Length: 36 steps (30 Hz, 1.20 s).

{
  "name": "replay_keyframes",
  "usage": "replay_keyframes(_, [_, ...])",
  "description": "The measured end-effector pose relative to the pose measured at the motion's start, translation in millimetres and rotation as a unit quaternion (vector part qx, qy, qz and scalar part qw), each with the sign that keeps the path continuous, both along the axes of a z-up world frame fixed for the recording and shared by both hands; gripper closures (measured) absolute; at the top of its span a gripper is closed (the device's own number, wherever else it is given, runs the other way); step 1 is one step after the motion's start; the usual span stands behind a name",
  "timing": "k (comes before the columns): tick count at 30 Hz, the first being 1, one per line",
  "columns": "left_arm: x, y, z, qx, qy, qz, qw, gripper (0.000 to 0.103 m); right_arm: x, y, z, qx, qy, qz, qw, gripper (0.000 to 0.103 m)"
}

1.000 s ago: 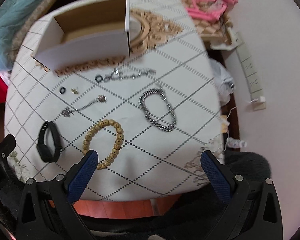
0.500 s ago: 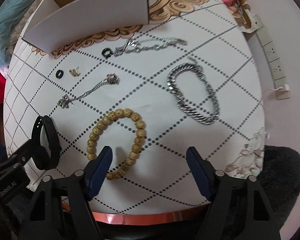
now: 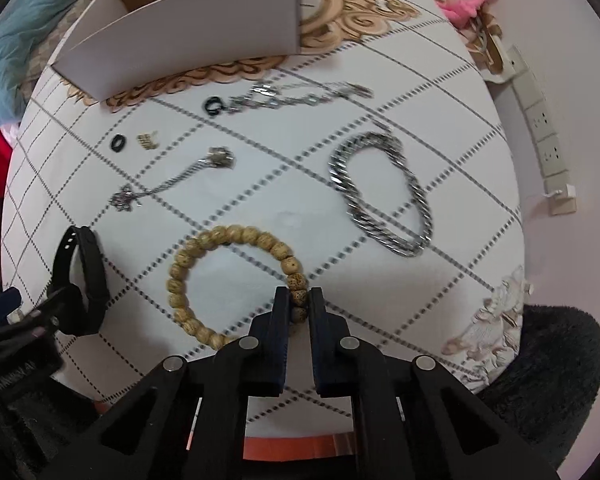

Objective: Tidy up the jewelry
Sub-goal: 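Grasp the black band bracelet with the left tool while the right tool grasps the wooden bead bracelet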

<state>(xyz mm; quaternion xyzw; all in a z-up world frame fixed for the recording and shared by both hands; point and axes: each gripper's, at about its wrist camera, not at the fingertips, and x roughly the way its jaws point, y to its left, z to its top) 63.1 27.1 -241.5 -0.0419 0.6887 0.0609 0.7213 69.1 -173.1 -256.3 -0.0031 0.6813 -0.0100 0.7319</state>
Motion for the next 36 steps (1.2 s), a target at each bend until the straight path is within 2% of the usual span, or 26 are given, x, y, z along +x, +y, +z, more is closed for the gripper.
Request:
replay_keyframes(2, [2,0,1,-0.022,-0.008,0.002,0.9997,0.002,-1,-11,-2,0.0,0.001,-0.004,1.0,0.094])
replay_keyframes(4, [4,-2,2,-0.034,-0.021,-0.007,0.9992,0.016,-4,-16,-3,0.0,0.003,-0.008,1.0,0.093])
replay_keyframes(6, [6,-4,2,-0.037,-0.027,-0.014,0.9988,0.047,-6,-22,-2,0.004,0.004,-0.013,1.0,0.093])
replay_keyframes(7, [7,-5,1,-0.04,-0.027,-0.018,0.9987,0.055,-6,-27,-2,0.007,0.004,-0.016,1.0,0.093])
replay_keyframes(8, [8,-5,0,-0.042,-0.027,-0.021,0.9985,0.073,-5,-29,-1,0.009,0.005,-0.019,1.0,0.093])
replay_keyframes(9, [8,-5,-2,-0.046,-0.028,-0.024,0.9983,0.083,-4,-29,1,0.007,0.007,-0.018,1.0,0.093])
replay_keyframes(12, [9,-4,-6,-0.045,-0.034,-0.035,0.9978,0.092,-5,-35,7,0.002,0.009,-0.016,1.0,0.093])
replay_keyframes(23, [7,-11,-4,-0.026,-0.056,-0.059,0.9963,0.095,-4,-25,15,-0.006,-0.017,-0.012,1.0,0.093])
replay_keyframes(27, [6,-15,2,-0.036,-0.062,-0.059,0.9957,0.097,-12,-29,26,0.035,-0.031,-0.026,0.999,0.094])
replay_keyframes(29, [5,-20,12,-0.044,-0.067,-0.058,0.9951,0.1,-10,-32,37,0.047,-0.046,-0.027,0.997,0.094])
replay_keyframes(36, [8,-16,42,-0.06,-0.094,-0.064,0.9916,0.101,5,-27,76,0.087,-0.089,-0.019,0.992,0.094])
